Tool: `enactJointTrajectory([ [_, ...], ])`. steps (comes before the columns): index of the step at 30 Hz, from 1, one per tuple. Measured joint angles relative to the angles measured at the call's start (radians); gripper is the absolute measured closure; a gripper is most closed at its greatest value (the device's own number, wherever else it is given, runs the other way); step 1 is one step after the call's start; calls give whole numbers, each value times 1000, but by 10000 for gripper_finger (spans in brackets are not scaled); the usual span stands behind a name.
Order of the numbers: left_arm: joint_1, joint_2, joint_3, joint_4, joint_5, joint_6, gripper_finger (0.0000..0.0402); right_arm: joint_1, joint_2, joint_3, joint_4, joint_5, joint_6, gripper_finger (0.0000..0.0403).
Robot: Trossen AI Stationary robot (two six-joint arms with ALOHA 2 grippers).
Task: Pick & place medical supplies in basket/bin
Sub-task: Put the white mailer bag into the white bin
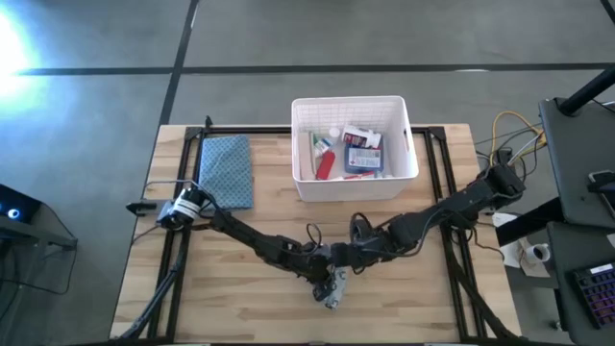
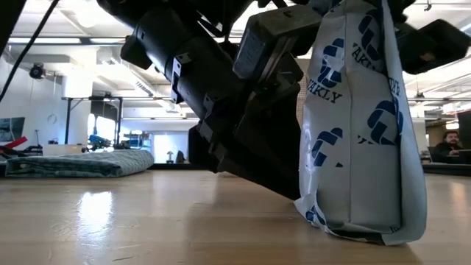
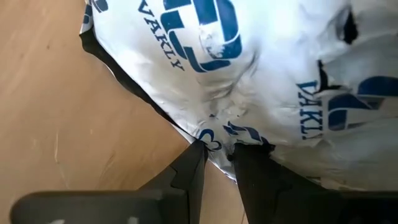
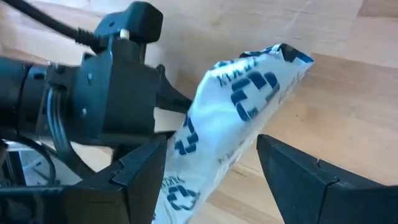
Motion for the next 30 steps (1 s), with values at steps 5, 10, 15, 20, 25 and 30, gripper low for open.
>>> enactJointTrajectory([
  [5, -3, 0, 0, 2, -8, 0, 328, -48, -1, 8, 4, -53, -45, 158],
  [10, -8, 0, 0, 4, -26, 0, 328, -73, -1, 7, 11, -99, -56, 158],
  [15, -8, 0, 0, 5, -29, -1, 328, -84, 0, -16, 8, -148, -40, 158],
  [20, -8, 0, 0, 7, -31, -1, 328, -88, -1, -46, 20, -170, -18, 158],
  [25, -8, 0, 0, 16, -33, -1, 328, -95, -2, -78, 99, -181, 13, 158],
  [30, -8, 0, 0, 18, -33, 0, 328, -105, 3, -104, 175, -159, 21, 158],
])
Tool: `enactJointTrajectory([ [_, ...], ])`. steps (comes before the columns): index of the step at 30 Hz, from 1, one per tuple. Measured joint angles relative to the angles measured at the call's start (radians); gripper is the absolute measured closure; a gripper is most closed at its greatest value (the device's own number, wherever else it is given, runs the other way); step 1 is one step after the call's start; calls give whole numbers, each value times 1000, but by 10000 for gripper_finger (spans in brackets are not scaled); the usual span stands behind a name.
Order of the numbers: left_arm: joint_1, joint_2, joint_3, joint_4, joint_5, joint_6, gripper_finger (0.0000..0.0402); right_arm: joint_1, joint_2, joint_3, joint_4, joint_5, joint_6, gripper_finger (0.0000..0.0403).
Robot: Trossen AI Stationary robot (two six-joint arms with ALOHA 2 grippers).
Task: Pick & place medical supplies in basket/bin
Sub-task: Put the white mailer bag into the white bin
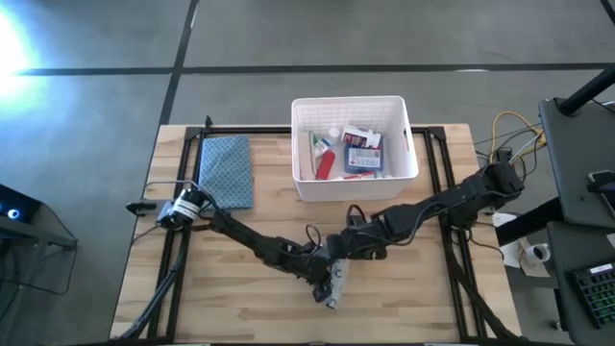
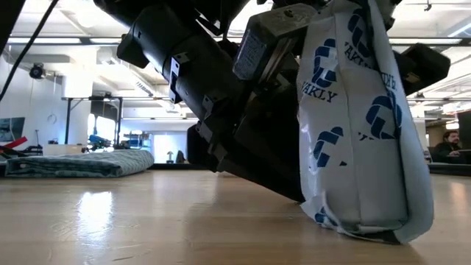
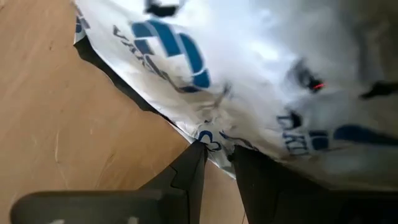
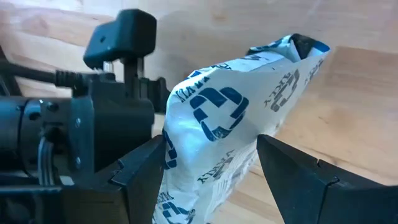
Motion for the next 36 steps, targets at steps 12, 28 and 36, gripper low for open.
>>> enactJointTrajectory([
  [12, -3, 0, 0, -2, -3, 7, 328, -6, 26, 14, -36, -36, -57, 166],
  [28, -4, -6, 0, -7, -9, 6, 328, 18, -19, 7, -72, -32, -23, 152],
  [36, -4, -6, 0, -10, -15, 5, 328, 16, -28, 27, -98, 0, -8, 135],
])
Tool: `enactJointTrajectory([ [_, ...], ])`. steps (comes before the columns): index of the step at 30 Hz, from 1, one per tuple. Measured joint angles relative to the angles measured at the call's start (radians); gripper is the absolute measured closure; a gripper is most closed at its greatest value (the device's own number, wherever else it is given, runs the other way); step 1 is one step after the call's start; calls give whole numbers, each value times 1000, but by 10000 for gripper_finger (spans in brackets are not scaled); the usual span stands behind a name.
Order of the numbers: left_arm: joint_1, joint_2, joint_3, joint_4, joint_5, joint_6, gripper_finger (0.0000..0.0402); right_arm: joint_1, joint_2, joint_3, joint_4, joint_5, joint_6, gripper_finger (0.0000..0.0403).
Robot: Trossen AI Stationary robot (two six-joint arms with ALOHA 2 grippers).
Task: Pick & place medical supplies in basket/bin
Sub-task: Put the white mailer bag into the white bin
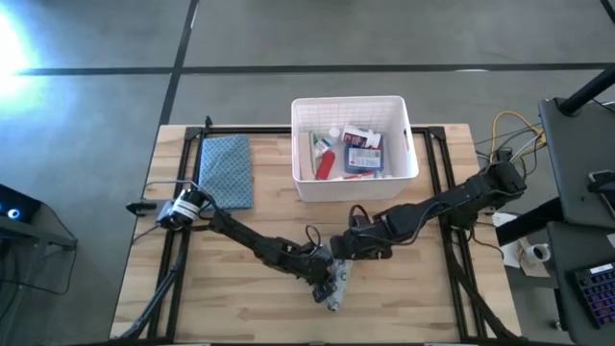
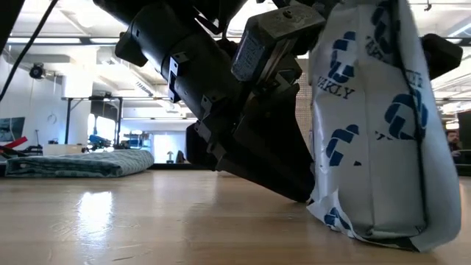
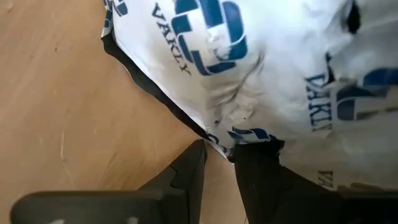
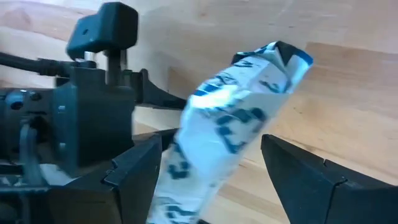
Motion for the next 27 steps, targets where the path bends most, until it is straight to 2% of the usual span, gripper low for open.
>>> enactJointTrajectory([
  [8, 2, 0, 0, -1, -7, -1, 328, -5, 8, 38, 10, 11, -11, 117],
  [18, 5, -2, -3, -3, -8, -1, 328, -9, 72, 27, 18, -32, -12, 104],
  [23, 6, -2, -5, -2, -9, 0, 328, -8, 101, 18, 14, -82, -33, 111],
  [27, 6, -2, -6, -3, -11, 0, 328, -7, 110, 4, 14, -96, -53, 134],
])
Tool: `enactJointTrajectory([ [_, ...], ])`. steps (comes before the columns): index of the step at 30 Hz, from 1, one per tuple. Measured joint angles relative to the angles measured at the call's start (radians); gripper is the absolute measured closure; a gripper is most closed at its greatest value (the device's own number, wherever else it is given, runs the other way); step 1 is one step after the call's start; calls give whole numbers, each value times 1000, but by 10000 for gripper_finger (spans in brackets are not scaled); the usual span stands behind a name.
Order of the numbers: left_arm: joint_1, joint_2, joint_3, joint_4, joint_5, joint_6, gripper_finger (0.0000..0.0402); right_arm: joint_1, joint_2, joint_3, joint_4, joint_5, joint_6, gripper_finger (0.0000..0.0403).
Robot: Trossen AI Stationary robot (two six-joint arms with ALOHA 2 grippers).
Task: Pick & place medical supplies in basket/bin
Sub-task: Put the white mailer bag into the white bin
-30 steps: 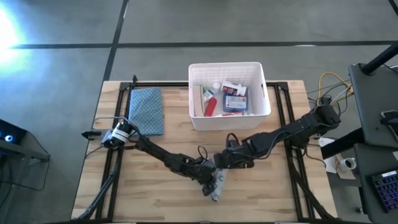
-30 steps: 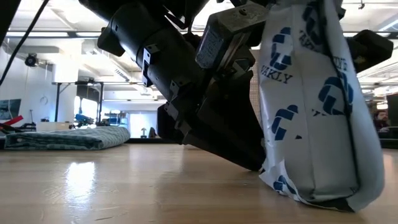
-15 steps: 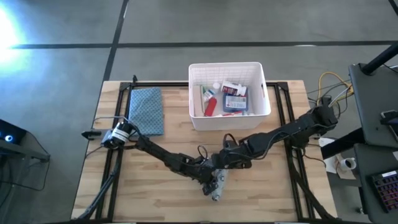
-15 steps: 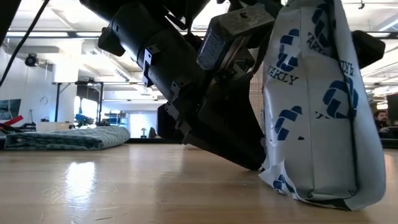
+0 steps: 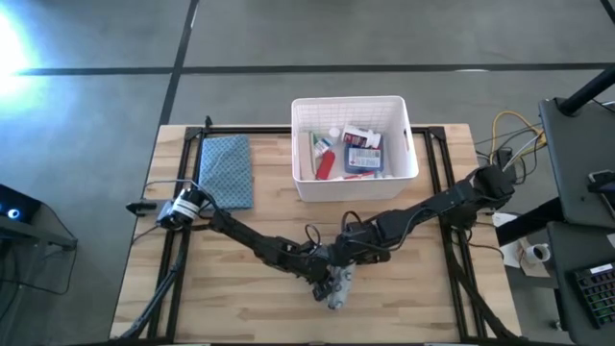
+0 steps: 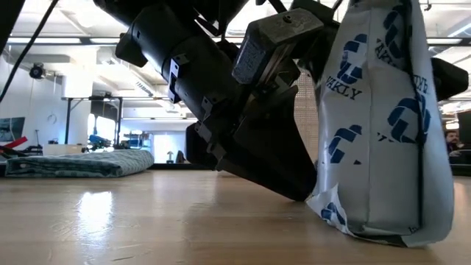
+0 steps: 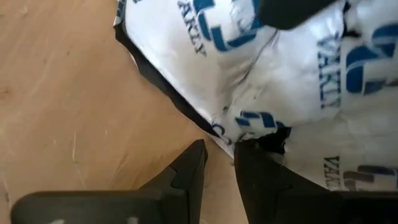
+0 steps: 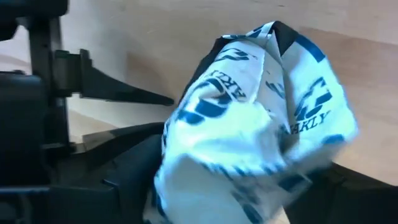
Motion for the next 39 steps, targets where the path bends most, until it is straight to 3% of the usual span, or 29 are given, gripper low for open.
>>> enactJointTrajectory([
  [8, 1, -13, 1, -70, -6, 1, 328, 8, -13, -21, -47, -12, -39, 210],
  [12, 1, -41, 1, -162, -36, 13, 328, 22, -26, -24, -77, -15, -73, 229],
  [20, 0, -149, -5, -451, -256, 15, 328, 78, -153, -29, -100, 115, -82, 227],
  [24, 0, -231, -11, -607, -384, -38, 328, 91, -298, -19, -103, 326, -79, 227],
  [28, 0, -337, -61, -652, -465, -68, 328, 90, -475, -6, -137, 696, -100, 227],
  [31, 0, -430, -122, -643, -478, -96, 328, 75, -594, -6, -128, 964, -199, 227],
  [35, 0, -547, -229, -634, -520, -193, 328, 1, -710, -5, -116, 1234, -385, 225],
  [37, 0, -604, -291, -618, -532, -247, 328, -69, -734, -5, -116, 1294, -471, 218],
  [39, 1, -658, -355, -592, -534, -304, 328, -170, -740, -5, -117, 1219, -529, 205],
])
